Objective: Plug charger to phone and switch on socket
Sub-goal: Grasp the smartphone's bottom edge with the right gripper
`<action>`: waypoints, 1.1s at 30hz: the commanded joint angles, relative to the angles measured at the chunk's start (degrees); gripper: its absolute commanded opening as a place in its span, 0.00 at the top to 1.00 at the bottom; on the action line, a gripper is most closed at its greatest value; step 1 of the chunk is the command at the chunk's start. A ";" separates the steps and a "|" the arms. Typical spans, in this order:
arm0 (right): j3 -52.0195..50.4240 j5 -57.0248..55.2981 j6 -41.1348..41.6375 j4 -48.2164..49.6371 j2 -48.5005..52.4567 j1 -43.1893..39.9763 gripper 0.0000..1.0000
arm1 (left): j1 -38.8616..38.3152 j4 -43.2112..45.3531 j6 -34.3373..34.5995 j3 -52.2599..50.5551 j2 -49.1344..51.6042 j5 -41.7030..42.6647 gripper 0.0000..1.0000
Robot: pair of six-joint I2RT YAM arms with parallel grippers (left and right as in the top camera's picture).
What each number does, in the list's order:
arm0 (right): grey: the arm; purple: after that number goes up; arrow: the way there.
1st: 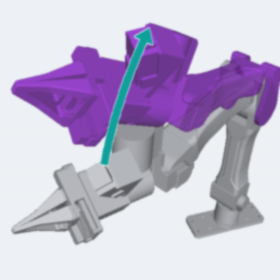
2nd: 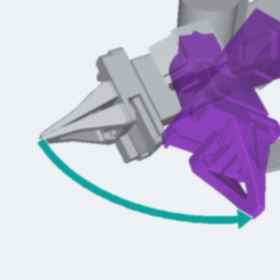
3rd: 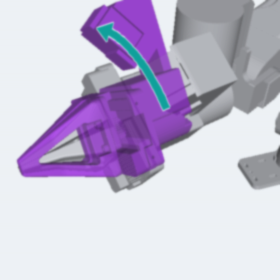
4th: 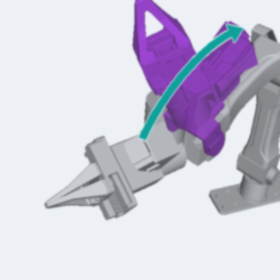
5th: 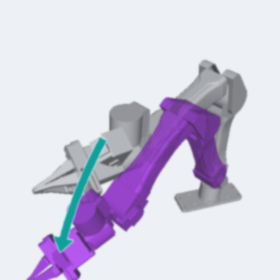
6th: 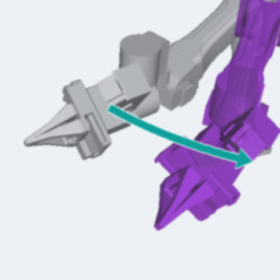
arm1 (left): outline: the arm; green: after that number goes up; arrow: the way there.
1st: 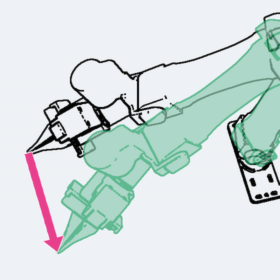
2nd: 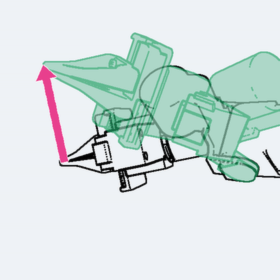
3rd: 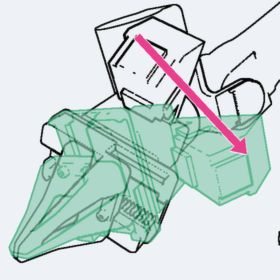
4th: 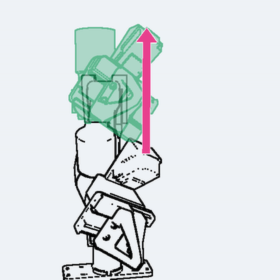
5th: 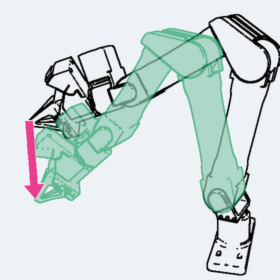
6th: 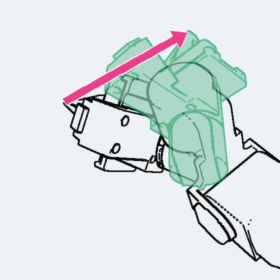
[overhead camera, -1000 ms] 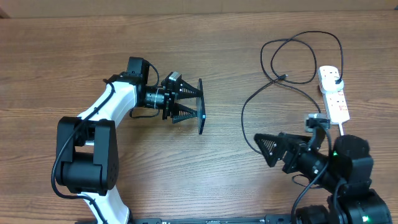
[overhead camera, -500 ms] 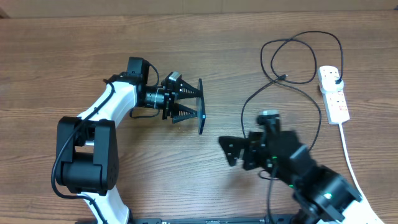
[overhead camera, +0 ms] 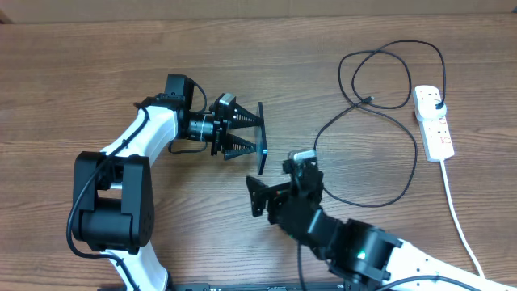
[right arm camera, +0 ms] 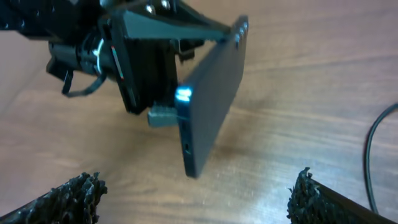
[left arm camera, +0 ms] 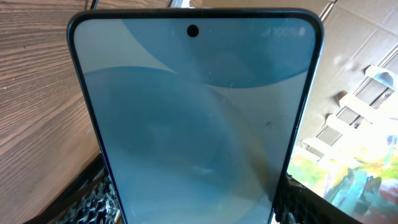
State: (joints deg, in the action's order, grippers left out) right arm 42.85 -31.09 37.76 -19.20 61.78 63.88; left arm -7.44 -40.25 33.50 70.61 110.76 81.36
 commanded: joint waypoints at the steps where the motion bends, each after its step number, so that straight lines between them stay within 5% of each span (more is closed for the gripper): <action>1: 1.11 -11.56 0.39 3.32 2.80 2.08 0.00 | 0.39 0.02 -1.38 1.55 0.46 2.25 0.33; 7: 1.11 -12.83 -0.35 9.22 8.00 1.99 0.00 | 0.39 0.02 -1.38 1.55 0.46 2.25 0.33; 24: 1.11 -12.35 -3.72 17.73 15.56 -0.83 0.29 | 0.39 0.02 -1.81 1.55 0.46 2.25 0.33; 33: 1.11 -1.99 -3.69 19.17 15.61 -5.55 0.40 | 0.39 0.02 -2.58 1.55 0.46 2.25 0.33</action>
State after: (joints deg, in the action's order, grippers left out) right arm 42.85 -37.60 34.28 -0.80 77.43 59.59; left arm -7.44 -40.25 32.69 70.61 110.76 81.36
